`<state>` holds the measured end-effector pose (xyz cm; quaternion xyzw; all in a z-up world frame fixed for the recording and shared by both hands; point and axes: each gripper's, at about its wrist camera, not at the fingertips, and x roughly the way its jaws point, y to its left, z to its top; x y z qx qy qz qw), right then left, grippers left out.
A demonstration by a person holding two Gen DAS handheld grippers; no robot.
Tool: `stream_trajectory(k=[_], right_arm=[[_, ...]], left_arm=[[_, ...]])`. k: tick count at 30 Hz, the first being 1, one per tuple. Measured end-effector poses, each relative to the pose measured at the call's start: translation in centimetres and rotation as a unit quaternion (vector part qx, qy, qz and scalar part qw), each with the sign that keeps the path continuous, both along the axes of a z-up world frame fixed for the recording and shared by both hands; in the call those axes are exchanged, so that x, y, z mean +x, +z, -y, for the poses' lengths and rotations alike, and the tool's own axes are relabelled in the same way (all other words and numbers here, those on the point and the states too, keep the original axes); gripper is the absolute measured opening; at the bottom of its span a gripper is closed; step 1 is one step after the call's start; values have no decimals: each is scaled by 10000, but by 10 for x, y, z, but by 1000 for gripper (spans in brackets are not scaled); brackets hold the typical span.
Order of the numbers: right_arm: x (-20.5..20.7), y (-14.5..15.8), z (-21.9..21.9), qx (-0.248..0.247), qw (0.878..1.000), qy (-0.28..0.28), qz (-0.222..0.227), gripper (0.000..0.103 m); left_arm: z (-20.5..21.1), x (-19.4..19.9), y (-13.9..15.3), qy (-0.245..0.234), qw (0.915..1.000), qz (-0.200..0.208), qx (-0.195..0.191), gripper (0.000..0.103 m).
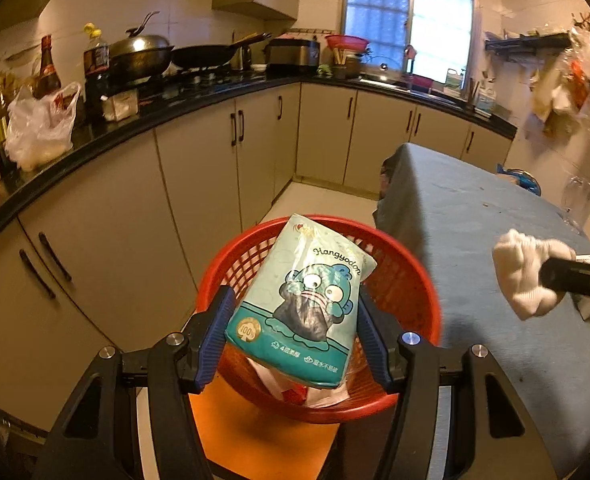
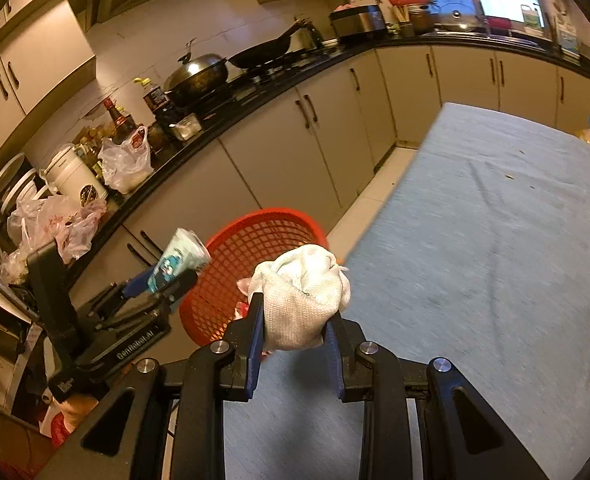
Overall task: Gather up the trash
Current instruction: 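Carry the teal tissue pack and white cloth over the red mesh basket with both tools, then open both tools to drop the tissue pack and cloth into the basket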
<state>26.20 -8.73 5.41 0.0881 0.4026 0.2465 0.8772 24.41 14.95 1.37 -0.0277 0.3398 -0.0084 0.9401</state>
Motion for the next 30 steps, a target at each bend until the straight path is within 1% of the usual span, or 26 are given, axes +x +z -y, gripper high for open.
stream_trajectory(k=[6, 15, 27, 30], right_arm=[[25, -6, -21, 70, 9997, 80, -197, 30], [61, -27, -48, 122, 9985, 72, -523, 30], [85, -46, -65, 36, 9972, -22, -752, 32], [87, -49, -67, 19, 9968, -33, -798, 35]], left_arm=[[-11, 9, -10, 47, 9999, -121, -56, 59], [-3, 20, -25, 26, 9996, -268, -66, 59], [-1, 27, -33, -23, 9993, -366, -41, 59], [0, 28, -36, -35, 9993, -381, -21, 59]])
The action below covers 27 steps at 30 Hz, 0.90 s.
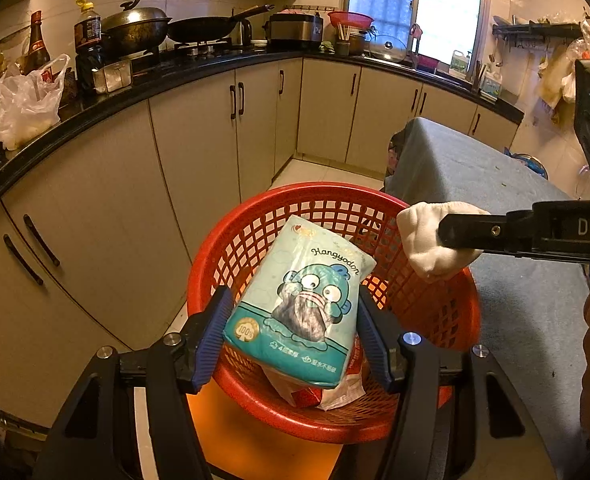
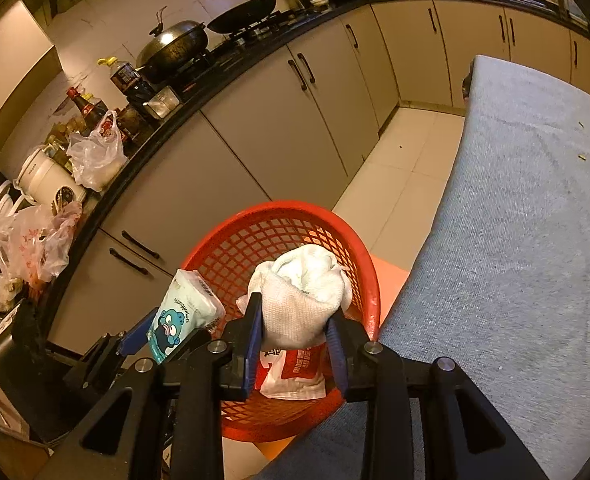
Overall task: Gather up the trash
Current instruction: 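Open both tools to drop the tissue pack and cloth into the basket, then move both open tools back over the table toward the remaining boxes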
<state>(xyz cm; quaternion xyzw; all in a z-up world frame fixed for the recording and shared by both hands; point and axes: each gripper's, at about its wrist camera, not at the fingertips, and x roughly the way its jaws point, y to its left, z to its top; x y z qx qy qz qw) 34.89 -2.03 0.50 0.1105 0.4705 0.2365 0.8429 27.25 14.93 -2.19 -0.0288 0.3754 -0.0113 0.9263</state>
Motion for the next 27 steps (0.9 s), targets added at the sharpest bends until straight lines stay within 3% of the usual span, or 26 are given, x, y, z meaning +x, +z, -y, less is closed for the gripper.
stream_trajectory(k=[27], right_arm=[[-35, 29, 45, 324, 9989, -192, 265, 38]], left_arm=[[17, -17, 20, -36, 9998, 171, 96, 66]])
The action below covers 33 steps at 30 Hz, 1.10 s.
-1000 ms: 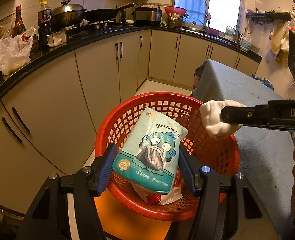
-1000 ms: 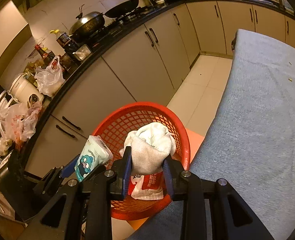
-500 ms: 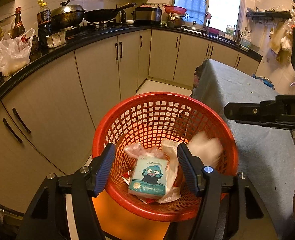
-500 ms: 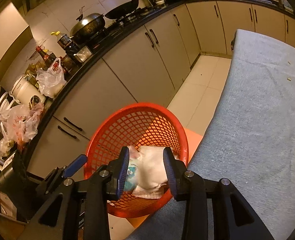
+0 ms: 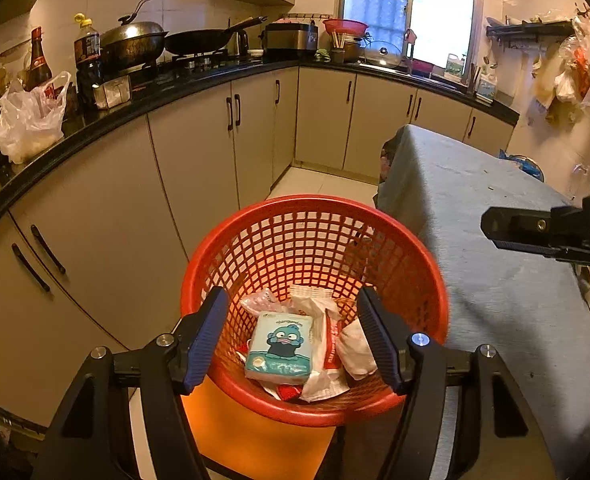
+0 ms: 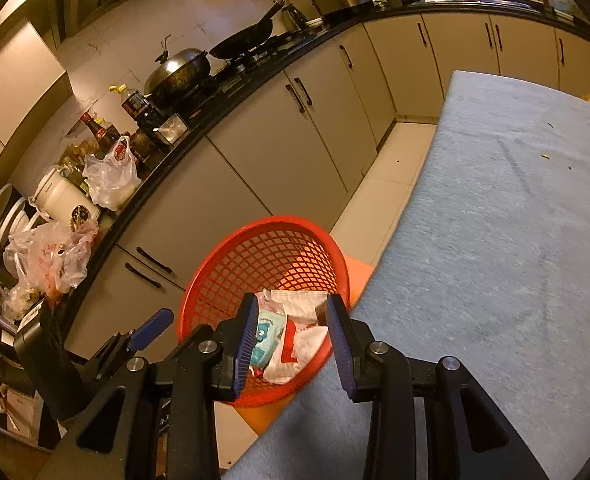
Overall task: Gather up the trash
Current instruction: 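Move both open tools back over the table toward the remaining boxes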
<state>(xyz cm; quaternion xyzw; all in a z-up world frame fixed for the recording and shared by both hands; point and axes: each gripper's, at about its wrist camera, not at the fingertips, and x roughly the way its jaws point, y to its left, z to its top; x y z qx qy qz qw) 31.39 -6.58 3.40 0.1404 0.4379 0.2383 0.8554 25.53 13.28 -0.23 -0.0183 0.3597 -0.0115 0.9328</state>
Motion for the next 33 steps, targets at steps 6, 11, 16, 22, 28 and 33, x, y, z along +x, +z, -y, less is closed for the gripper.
stream_trajectory(k=[6, 11, 16, 22, 28, 33], right_arm=[[-14, 2, 16, 52, 10000, -73, 13, 39], [-26, 3, 33, 120, 9998, -159, 28, 39], [-40, 4, 56, 204, 9993, -289, 68, 39], [-65, 8, 108, 368, 9970, -655, 170, 39], [-97, 21, 179, 440, 9905, -1226, 447, 39], [-117, 32, 262, 307, 9770, -2000, 672, 43]], left_arm=[[14, -9, 8, -112, 9999, 84, 51, 67], [30, -17, 14, -234, 9996, 128, 93, 68], [50, -23, 22, -424, 9989, 168, 121, 68], [87, -29, 28, -750, 9969, 177, 149, 69], [135, -36, 29, -1198, 9924, 141, 252, 69], [177, -46, 27, -1627, 9858, 109, 395, 70]])
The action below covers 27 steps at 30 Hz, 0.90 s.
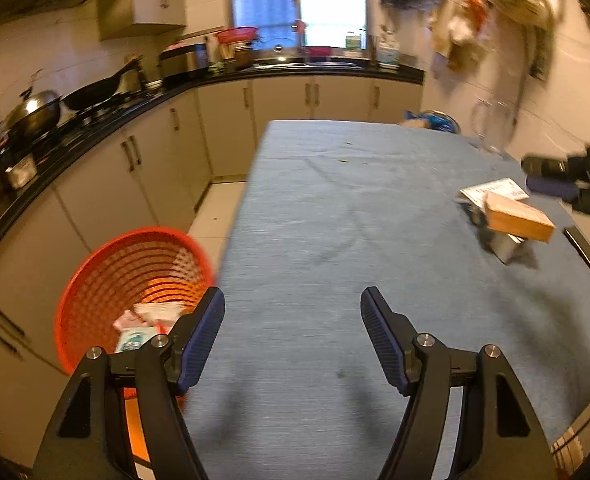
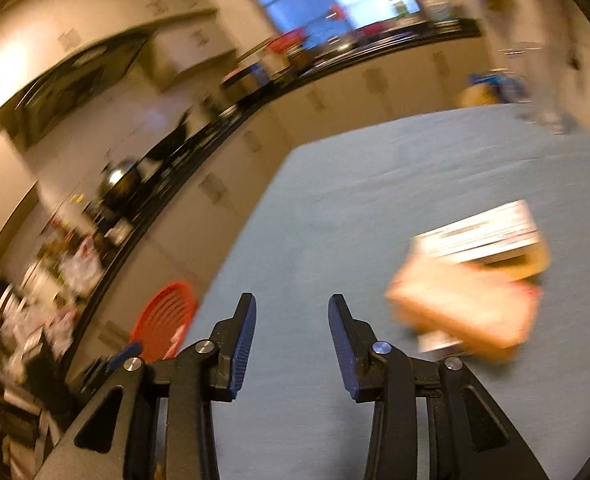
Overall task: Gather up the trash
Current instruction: 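Move both open tools back over the table toward the remaining boxes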
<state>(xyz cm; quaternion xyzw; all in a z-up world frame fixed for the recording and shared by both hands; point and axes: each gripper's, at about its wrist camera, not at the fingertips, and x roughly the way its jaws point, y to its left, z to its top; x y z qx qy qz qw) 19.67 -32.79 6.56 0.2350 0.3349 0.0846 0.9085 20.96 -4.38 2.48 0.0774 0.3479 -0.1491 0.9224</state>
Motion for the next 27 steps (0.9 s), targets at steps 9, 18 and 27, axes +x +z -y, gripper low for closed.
stream_trajectory(k=[9, 18, 27], right_arm=[[18, -28, 97, -41, 9942, -924, -544, 48], [2, -33, 46, 596, 9946, 680, -512, 49], [-21, -21, 76, 269, 9991, -172, -296, 50]], left_arm=[[49, -11, -8, -483, 9986, -181, 77, 71], [62, -7, -4, -621, 9975, -347, -45, 76], [91, 6, 1, -992, 9931, -602, -187, 87]])
